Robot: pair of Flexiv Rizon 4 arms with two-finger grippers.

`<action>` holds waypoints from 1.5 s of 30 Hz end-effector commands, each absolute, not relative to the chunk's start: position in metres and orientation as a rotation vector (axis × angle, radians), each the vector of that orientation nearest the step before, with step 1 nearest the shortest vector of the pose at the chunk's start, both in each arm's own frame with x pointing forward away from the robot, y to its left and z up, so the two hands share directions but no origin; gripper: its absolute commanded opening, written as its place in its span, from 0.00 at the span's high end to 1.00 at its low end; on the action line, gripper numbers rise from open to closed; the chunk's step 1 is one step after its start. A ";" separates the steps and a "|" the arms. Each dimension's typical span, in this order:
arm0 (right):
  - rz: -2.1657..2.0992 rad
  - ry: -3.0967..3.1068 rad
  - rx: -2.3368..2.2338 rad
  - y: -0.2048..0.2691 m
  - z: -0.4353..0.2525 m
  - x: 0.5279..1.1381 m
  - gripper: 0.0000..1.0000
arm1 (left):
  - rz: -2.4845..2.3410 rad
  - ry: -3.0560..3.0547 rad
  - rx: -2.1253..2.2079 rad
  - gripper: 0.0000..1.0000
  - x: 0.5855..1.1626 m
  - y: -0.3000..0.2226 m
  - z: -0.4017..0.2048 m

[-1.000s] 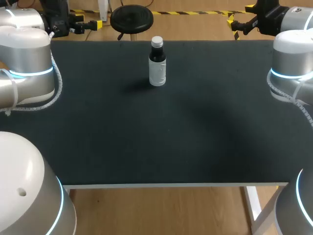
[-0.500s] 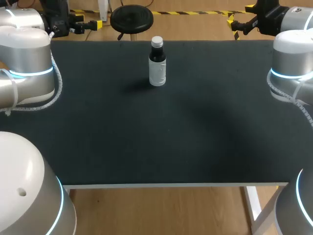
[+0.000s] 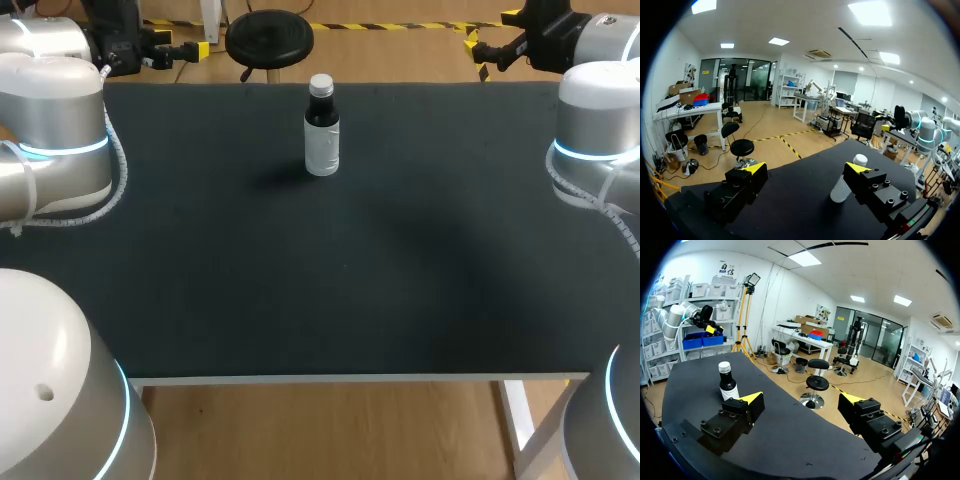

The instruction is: Unscrew the bottle cap

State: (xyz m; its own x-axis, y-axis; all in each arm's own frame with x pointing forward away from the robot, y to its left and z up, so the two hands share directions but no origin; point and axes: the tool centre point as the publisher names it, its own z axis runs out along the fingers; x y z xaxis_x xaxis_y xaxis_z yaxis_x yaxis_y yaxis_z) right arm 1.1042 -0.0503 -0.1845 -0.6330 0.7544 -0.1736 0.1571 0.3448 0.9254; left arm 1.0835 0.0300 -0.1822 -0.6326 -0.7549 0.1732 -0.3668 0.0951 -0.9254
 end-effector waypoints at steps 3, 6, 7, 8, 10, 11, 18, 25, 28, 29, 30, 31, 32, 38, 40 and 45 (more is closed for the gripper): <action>1.291 2.013 0.793 -0.050 -0.185 1.104 0.00 | -1.550 2.033 -1.105 0.00 1.083 0.030 -0.182; 1.291 2.013 0.793 -0.050 -0.185 1.104 0.00 | -1.611 2.067 -1.038 0.00 1.084 0.030 -0.182; 1.291 2.013 0.793 -0.050 -0.185 1.104 0.00 | -1.637 2.099 -0.983 0.00 1.082 0.028 -0.182; 1.291 2.013 0.793 -0.050 -0.185 1.104 0.00 | -1.664 2.120 -0.928 0.00 1.081 0.026 -0.182; 1.291 2.013 0.793 -0.050 -0.185 1.104 0.00 | -1.706 2.150 -0.860 0.00 1.079 0.021 -0.183; 1.291 2.013 0.793 -0.050 -0.185 1.104 0.00 | -1.740 2.163 -0.805 0.00 1.078 0.020 -0.183; 1.291 2.013 0.793 -0.050 -0.185 1.104 0.00 | -1.881 2.243 -0.523 0.00 1.071 0.010 -0.193; 1.291 2.013 0.793 -0.050 -0.185 1.104 0.00 | -1.991 2.311 -0.254 0.00 1.062 -0.010 -0.207; 1.291 2.013 0.793 -0.050 -0.185 1.104 0.00 | -2.023 2.304 -0.157 0.00 1.057 -0.018 -0.213; 1.291 2.013 0.793 -0.050 -0.185 1.104 0.00 | -2.034 2.302 -0.130 0.00 1.055 -0.020 -0.215; 1.291 2.013 0.793 -0.050 -0.185 1.104 0.00 | -2.039 2.303 -0.111 0.00 1.053 -0.022 -0.217; 1.291 2.013 0.793 -0.050 -0.185 1.104 0.00 | -2.062 2.299 -0.096 0.00 1.053 -0.024 -0.219; 1.291 2.013 0.793 -0.050 -0.185 1.104 0.00 | -2.075 2.298 -0.091 0.00 1.052 -0.026 -0.220; 1.291 2.013 0.793 -0.050 -0.185 1.104 0.00 | -2.126 2.302 -0.021 0.00 1.049 -0.040 -0.233; 1.291 2.013 0.793 -0.050 -0.185 1.104 0.00 | -2.136 2.298 -0.019 0.00 1.049 -0.043 -0.237; 1.291 2.013 0.793 -0.050 -0.185 1.104 0.00 | -2.155 2.300 0.002 0.00 1.049 -0.053 -0.244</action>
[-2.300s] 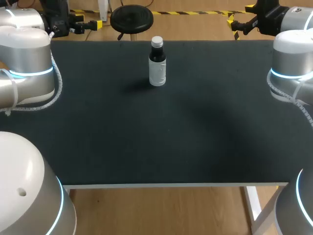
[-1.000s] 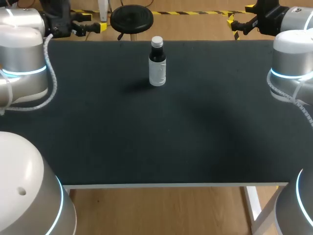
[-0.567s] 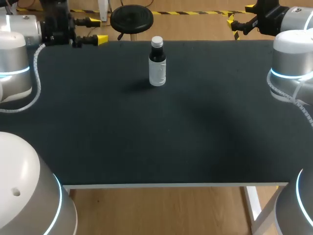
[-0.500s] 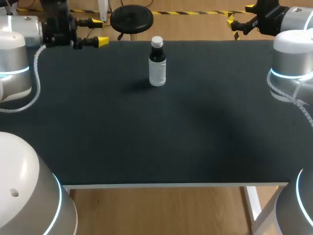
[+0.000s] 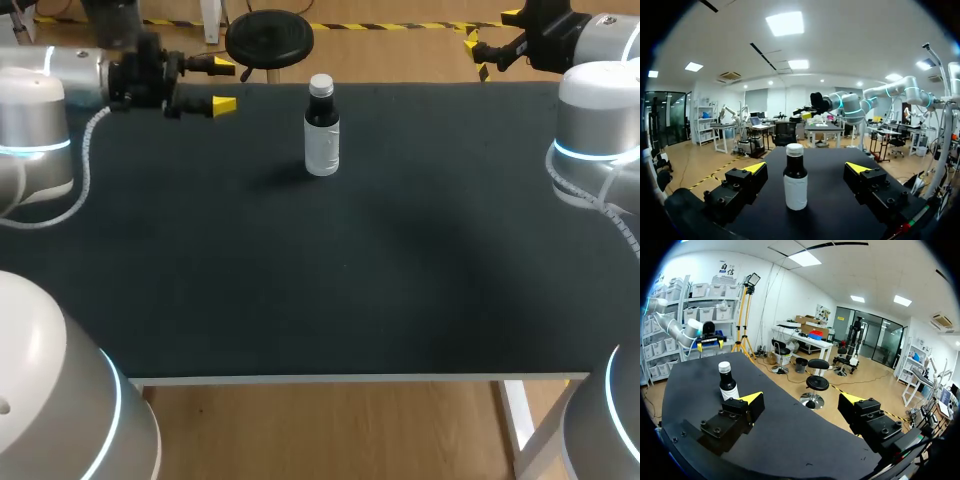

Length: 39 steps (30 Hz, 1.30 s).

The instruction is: Unscrew the bottle cap

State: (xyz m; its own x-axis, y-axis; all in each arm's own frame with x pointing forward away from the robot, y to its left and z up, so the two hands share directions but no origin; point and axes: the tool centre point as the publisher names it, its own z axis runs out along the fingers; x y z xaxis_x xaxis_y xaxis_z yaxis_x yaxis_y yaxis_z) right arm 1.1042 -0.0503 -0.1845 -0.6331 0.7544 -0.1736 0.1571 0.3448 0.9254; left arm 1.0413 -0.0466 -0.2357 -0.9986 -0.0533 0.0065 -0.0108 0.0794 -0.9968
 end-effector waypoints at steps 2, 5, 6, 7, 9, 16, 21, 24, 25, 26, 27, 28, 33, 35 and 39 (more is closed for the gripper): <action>1.291 2.013 0.793 -0.050 -0.185 1.104 0.00 | -2.170 2.297 0.015 0.00 1.051 -0.057 -0.246; 1.291 2.013 0.793 -0.050 -0.185 1.104 0.00 | -2.177 2.305 0.025 0.00 1.053 -0.066 -0.250; 1.291 2.013 0.793 -0.050 -0.185 1.104 0.00 | -2.179 2.312 0.026 0.00 1.054 -0.068 -0.252; 1.291 2.013 0.793 -0.050 -0.185 1.104 0.00 | -2.182 2.319 0.024 0.00 1.055 -0.071 -0.254; 1.291 2.013 0.793 -0.050 -0.185 1.104 0.00 | -2.224 2.319 0.024 0.00 1.057 -0.076 -0.258; 1.291 2.013 0.793 -0.050 -0.185 1.104 0.00 | -2.263 2.348 0.047 0.00 1.059 -0.098 -0.273; 1.291 2.013 0.793 -0.050 -0.185 1.104 0.00 | -2.246 2.392 0.069 0.00 1.061 -0.112 -0.279; 1.291 2.013 0.793 -0.050 -0.185 1.104 0.00 | -2.237 2.409 0.081 0.00 1.062 -0.120 -0.280; 1.291 2.013 0.793 -0.050 -0.185 1.104 0.00 | -2.237 2.413 0.086 0.00 1.063 -0.122 -0.280; 1.291 2.013 0.793 -0.050 -0.185 1.104 0.00 | -2.236 2.415 0.087 0.00 1.064 -0.123 -0.281; 1.291 2.013 0.793 -0.050 -0.185 1.104 0.00 | -2.237 2.419 0.094 0.00 1.065 -0.125 -0.281; 1.291 2.013 0.793 -0.050 -0.185 1.104 0.00 | -2.240 2.420 0.101 0.00 1.065 -0.127 -0.280; 1.291 2.013 0.793 -0.050 -0.185 1.104 0.00 | -2.235 2.432 0.120 0.00 1.066 -0.135 -0.281; 1.291 2.013 0.793 -0.050 -0.185 1.104 0.00 | -2.241 2.433 0.127 0.00 1.067 -0.137 -0.281; 1.291 2.013 0.793 -0.050 -0.185 1.104 0.00 | -2.236 2.448 0.142 0.00 1.069 -0.144 -0.283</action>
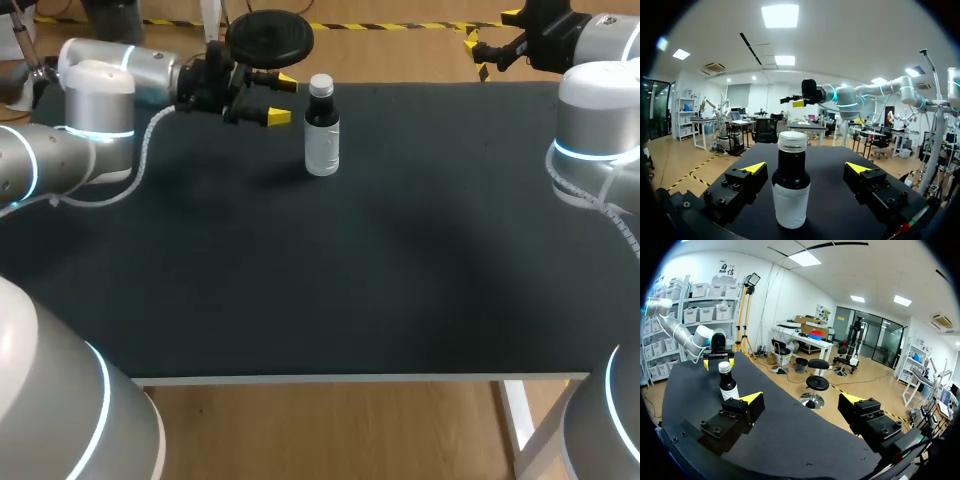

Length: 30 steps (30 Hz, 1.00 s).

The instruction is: Unscrew the bottle cap

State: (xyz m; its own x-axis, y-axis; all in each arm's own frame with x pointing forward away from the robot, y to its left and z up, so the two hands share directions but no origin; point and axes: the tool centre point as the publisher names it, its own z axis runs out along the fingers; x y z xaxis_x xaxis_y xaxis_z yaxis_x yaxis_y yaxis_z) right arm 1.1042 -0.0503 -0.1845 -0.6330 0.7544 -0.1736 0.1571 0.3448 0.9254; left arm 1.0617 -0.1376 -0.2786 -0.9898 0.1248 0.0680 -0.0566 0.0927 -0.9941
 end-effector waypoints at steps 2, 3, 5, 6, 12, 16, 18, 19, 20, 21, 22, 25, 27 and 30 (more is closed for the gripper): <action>1.291 2.013 0.793 -0.050 -0.185 1.104 0.00 | 1.988 -2.185 -0.141 0.00 1.067 -0.149 -0.284; 1.291 2.013 0.793 -0.050 -0.185 1.104 0.00 | 1.982 -2.187 -0.147 0.00 1.067 -0.151 -0.284; 1.291 2.013 0.793 -0.050 -0.185 1.104 0.00 | 1.979 -2.186 -0.153 0.00 1.067 -0.154 -0.284; 1.291 2.013 0.793 -0.050 -0.185 1.104 0.00 | 1.979 -2.178 -0.159 0.00 1.067 -0.156 -0.284; 1.291 2.013 0.793 -0.050 -0.185 1.104 0.00 | 1.976 -2.171 -0.177 0.00 1.068 -0.164 -0.285; 1.291 2.013 0.793 -0.050 -0.185 1.104 0.00 | 1.972 -2.165 -0.188 0.00 1.068 -0.168 -0.286; 1.291 2.013 0.793 -0.050 -0.185 1.104 0.00 | 1.969 -2.165 -0.192 0.00 1.068 -0.170 -0.287; 1.291 2.013 0.793 -0.050 -0.185 1.104 0.00 | 1.968 -2.165 -0.194 0.00 1.068 -0.171 -0.287; 1.291 2.013 0.793 -0.050 -0.185 1.104 0.00 | 1.966 -2.165 -0.196 0.00 1.068 -0.172 -0.287; 1.291 2.013 0.793 -0.050 -0.185 1.104 0.00 | 1.965 -2.165 -0.199 0.00 1.068 -0.173 -0.287; 1.291 2.013 0.793 -0.050 -0.185 1.104 0.00 | 1.965 -2.164 -0.202 0.00 1.068 -0.174 -0.287; 1.291 2.013 0.793 -0.050 -0.185 1.104 0.00 | 1.963 -2.158 -0.212 0.00 1.069 -0.176 -0.287; 1.291 2.013 0.793 -0.050 -0.185 1.104 0.00 | 1.964 -2.156 -0.218 0.00 1.069 -0.178 -0.287; 1.291 2.013 0.793 -0.050 -0.185 1.104 0.00 | 1.966 -2.148 -0.231 0.00 1.069 -0.182 -0.286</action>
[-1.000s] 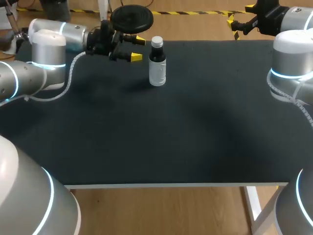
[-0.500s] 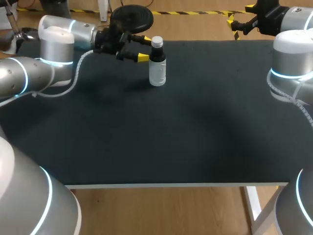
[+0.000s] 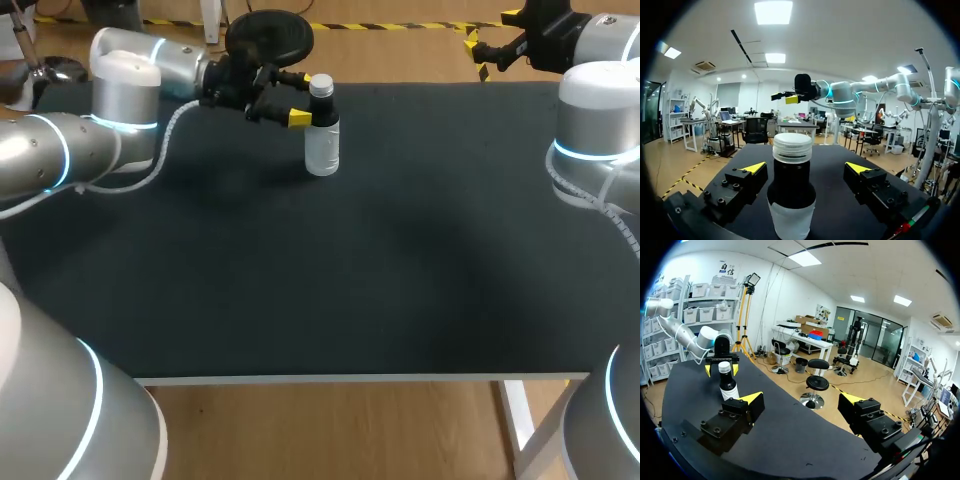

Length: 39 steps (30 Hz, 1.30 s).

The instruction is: Unscrew the bottle cap

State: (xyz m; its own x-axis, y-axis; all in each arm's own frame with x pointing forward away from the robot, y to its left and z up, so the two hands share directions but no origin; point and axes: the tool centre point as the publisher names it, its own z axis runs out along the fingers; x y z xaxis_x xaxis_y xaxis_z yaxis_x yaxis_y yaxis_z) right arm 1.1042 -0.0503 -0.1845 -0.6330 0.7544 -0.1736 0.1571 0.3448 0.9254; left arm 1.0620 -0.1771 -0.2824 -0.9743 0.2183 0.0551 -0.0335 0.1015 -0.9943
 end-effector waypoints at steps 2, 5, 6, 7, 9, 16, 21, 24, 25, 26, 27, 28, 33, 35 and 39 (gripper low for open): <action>1.291 2.013 0.793 -0.050 -0.185 1.104 0.00 | 1.965 -2.144 -0.236 0.00 1.069 -0.185 -0.286; 1.291 2.013 0.793 -0.050 -0.185 1.104 0.00 | 1.966 -2.137 -0.246 0.00 1.068 -0.189 -0.286; 1.291 2.013 0.793 -0.050 -0.185 1.104 0.00 | 1.965 -2.134 -0.251 0.00 1.067 -0.190 -0.286; 1.291 2.013 0.793 -0.050 -0.185 1.104 0.00 | 1.964 -2.133 -0.253 0.00 1.067 -0.192 -0.286; 1.291 2.013 0.793 -0.050 -0.185 1.104 0.00 | 1.962 -2.133 -0.256 0.00 1.066 -0.193 -0.287; 1.291 2.013 0.793 -0.050 -0.185 1.104 0.00 | 1.958 -2.121 -0.263 0.00 1.065 -0.197 -0.289; 1.291 2.013 0.793 -0.050 -0.185 1.104 0.00 | 1.955 -2.118 -0.269 0.00 1.065 -0.198 -0.289; 1.291 2.013 0.793 -0.050 -0.185 1.104 0.00 | 1.955 -2.117 -0.274 0.00 1.065 -0.199 -0.288; 1.291 2.013 0.793 -0.050 -0.185 1.104 0.00 | 1.955 -2.117 -0.276 0.00 1.065 -0.199 -0.288; 1.291 2.013 0.793 -0.050 -0.185 1.104 0.00 | 1.955 -2.117 -0.278 0.00 1.065 -0.199 -0.288; 1.291 2.013 0.793 -0.050 -0.185 1.104 0.00 | 1.955 -2.117 -0.279 0.00 1.064 -0.200 -0.288; 1.291 2.013 0.793 -0.050 -0.185 1.104 0.00 | 1.955 -2.117 -0.279 0.00 1.064 -0.200 -0.288; 1.291 2.013 0.793 -0.050 -0.185 1.104 0.00 | 1.949 -2.120 -0.287 0.16 1.064 -0.201 -0.287; 1.291 2.013 0.793 -0.050 -0.185 1.104 0.00 | 1.948 -2.121 -0.289 0.23 1.064 -0.202 -0.288; 1.291 2.013 0.793 -0.050 -0.185 1.104 0.00 | 1.944 -2.124 -0.298 0.51 1.065 -0.204 -0.287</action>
State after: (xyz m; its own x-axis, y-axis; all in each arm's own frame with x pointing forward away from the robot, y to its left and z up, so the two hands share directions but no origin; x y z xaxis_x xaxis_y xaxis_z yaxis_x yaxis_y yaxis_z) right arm 1.1042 -0.0503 -0.1845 -0.6330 0.7544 -0.1736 0.1571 0.3448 0.9254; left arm 1.0581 -0.2022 -0.2845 -0.9573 0.2858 0.0428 -0.0163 0.0946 -0.9954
